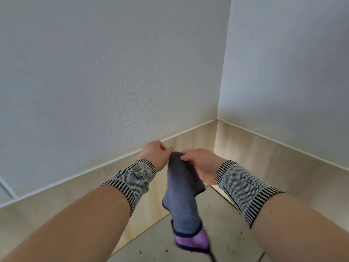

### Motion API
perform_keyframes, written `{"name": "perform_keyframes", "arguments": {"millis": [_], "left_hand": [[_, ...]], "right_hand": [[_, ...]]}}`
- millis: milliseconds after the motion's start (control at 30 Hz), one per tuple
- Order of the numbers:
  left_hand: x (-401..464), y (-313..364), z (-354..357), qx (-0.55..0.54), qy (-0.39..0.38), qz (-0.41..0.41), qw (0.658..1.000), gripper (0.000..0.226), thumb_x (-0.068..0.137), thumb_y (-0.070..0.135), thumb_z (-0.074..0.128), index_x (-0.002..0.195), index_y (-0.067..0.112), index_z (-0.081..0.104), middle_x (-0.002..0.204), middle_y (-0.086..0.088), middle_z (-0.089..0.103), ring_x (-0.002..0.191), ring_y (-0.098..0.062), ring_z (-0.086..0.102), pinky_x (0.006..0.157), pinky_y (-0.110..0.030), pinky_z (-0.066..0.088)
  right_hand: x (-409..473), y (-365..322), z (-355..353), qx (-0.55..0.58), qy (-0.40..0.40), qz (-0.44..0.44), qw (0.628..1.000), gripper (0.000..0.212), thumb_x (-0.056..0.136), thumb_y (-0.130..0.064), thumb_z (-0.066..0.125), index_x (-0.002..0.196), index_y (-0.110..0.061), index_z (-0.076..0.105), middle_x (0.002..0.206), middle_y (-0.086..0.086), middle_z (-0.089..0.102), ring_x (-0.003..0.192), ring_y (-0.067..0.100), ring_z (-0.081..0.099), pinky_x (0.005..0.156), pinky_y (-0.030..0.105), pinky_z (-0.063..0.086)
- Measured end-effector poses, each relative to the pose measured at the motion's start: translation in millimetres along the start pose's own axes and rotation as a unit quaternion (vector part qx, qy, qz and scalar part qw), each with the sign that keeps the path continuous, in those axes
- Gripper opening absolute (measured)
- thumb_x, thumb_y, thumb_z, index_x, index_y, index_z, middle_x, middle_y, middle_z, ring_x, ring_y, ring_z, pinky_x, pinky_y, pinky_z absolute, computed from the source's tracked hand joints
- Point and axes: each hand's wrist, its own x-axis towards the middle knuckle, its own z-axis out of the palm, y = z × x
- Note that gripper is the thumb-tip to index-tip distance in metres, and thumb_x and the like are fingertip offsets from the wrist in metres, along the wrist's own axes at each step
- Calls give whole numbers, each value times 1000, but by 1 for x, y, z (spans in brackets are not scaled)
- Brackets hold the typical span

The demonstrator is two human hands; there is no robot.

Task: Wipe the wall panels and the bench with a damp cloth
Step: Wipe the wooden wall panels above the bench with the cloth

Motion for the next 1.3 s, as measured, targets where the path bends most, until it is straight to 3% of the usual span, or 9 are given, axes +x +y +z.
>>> {"name": "perform_keyframes", "arguments": {"millis": [167, 367, 533, 733, 833, 933, 1100, 1233, 1300], "left_hand": [[-17, 13, 6, -259, -193, -97, 941, 49, 94, 55, 52, 111, 13, 69, 109, -5, 70, 100, -24, 64, 76, -33, 50], [-21, 16, 5, -271, -130, -72, 951, 24, 99, 16, 48, 108, 8, 69, 107, -15, 67, 85, -21, 58, 68, -33, 48], [-19, 18, -4, -196, -71, -32, 978, 34, 103, 17, 45, 127, -3, 59, 132, -23, 59, 98, -23, 52, 101, -47, 48], [-28, 24, -18, -172, -105, 21, 979, 33, 102, 20, 45, 103, 3, 73, 112, -14, 69, 111, -29, 60, 103, -44, 46], [-30, 27, -26, -151, -118, 42, 981, 30, 99, 24, 53, 82, 13, 75, 97, -9, 70, 96, -24, 62, 97, -42, 51], [-29, 26, -30, -128, -129, 55, 982, 26, 96, 28, 58, 74, 21, 71, 88, -4, 68, 89, -18, 59, 92, -38, 52], [-28, 24, -32, -113, -135, 68, 982, 27, 96, 33, 58, 78, 21, 75, 101, -5, 71, 102, -22, 61, 98, -38, 49], [-24, 20, -31, -111, -104, 56, 987, 35, 100, 34, 51, 85, 9, 71, 92, -10, 68, 85, -19, 58, 87, -36, 50], [-23, 20, -28, -55, -72, 69, 994, 43, 103, 35, 44, 71, 10, 59, 75, -6, 57, 70, -16, 49, 72, -32, 45]], "right_hand": [[-5, 5, -5, -66, -54, -7, 996, 37, 91, -4, 56, 123, -22, 65, 120, 10, 68, 116, 28, 61, 106, 46, 44], [-20, 2, -4, -174, -90, -16, 980, 63, 82, 12, 56, 128, -31, 55, 119, 15, 65, 114, 30, 59, 101, 47, 48], [-20, 5, -10, -245, 65, -81, 964, 22, 81, -4, 65, 97, -18, 72, 94, 6, 71, 94, 23, 66, 89, 40, 56], [-19, -2, -8, -267, 45, -120, 955, 16, 83, -12, 68, 96, -12, 76, 142, -6, 49, 125, 20, 51, 107, 45, 42], [-21, 0, -6, -158, -22, -96, 982, 13, 83, -3, 68, 87, -11, 77, 122, -9, 67, 108, 19, 65, 98, 39, 52], [-22, 1, -6, -187, -39, -82, 978, 11, 84, -6, 68, 86, -13, 76, 101, 6, 73, 92, 19, 68, 88, 34, 56], [-20, -3, -4, -203, -25, -124, 971, 13, 82, -6, 69, 73, -13, 76, 115, -14, 63, 107, 16, 62, 94, 34, 50], [-20, -4, -5, -169, 35, -129, 977, 21, 80, -11, 67, 59, -13, 65, 72, 8, 59, 75, 25, 56, 71, 36, 47], [-20, -5, -3, -143, 74, -154, 975, 16, 75, -16, 63, 61, -16, 56, 67, 6, 50, 71, 22, 47, 67, 33, 40]]}}
